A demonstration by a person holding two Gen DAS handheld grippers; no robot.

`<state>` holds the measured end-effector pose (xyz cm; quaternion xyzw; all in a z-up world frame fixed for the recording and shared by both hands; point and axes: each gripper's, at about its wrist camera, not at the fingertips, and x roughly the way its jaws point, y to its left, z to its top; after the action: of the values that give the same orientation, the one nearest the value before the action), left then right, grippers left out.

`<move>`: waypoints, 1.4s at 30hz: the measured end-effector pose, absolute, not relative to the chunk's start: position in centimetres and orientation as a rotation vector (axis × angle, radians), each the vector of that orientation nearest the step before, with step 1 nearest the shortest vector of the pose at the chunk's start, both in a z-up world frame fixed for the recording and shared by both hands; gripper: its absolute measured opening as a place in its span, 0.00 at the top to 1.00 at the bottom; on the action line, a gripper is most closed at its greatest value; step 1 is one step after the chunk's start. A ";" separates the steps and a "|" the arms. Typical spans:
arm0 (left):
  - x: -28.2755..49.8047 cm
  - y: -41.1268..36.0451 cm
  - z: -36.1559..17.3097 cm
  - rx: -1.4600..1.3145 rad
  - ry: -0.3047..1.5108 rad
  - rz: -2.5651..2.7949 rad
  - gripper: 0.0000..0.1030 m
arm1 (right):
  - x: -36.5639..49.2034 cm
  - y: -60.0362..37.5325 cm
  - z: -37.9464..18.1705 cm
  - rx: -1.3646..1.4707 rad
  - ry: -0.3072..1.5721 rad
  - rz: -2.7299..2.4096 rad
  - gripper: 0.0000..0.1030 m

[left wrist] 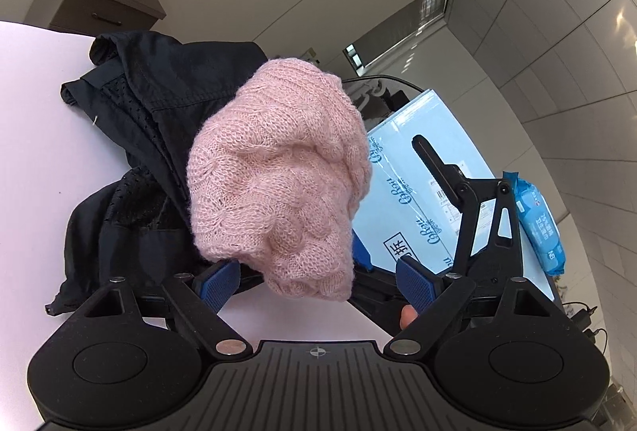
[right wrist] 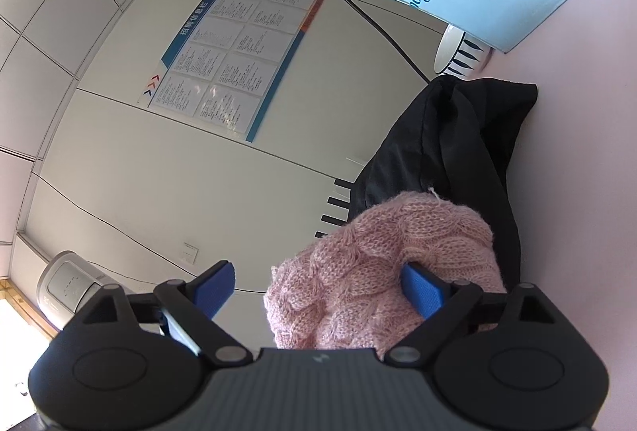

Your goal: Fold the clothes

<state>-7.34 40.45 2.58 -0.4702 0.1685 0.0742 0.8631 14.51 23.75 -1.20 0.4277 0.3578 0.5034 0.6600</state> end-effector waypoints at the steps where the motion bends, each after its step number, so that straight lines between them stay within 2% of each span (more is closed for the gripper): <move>1: -6.5 40.9 2.0 -1.025 0.376 0.161 0.15 | 14.5 23.7 -1.2 0.969 0.812 1.136 0.10; 19: -7.7 39.3 2.4 -1.047 0.431 0.141 0.15 | 13.4 21.0 -0.3 0.993 0.833 1.178 0.08; 27: -10.0 36.7 7.3 -0.870 0.198 0.131 0.15 | 13.1 20.4 -0.8 1.012 0.880 1.182 0.08; 35: -7.9 38.9 10.6 -0.801 0.044 0.104 0.15 | 12.2 19.3 -1.1 0.969 0.913 1.190 0.08; 38: -5.9 39.6 10.5 -0.783 0.056 0.144 0.15 | 12.1 18.8 -1.7 0.999 0.929 1.186 0.08; 42: -4.0 40.6 7.5 -0.825 0.145 0.206 0.15 | 12.2 18.1 -2.3 1.042 0.934 1.181 0.08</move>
<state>-4.03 40.58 7.52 -0.4000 0.0705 0.1000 0.9083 12.24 18.05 -2.28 0.4511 0.4044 0.5114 0.6095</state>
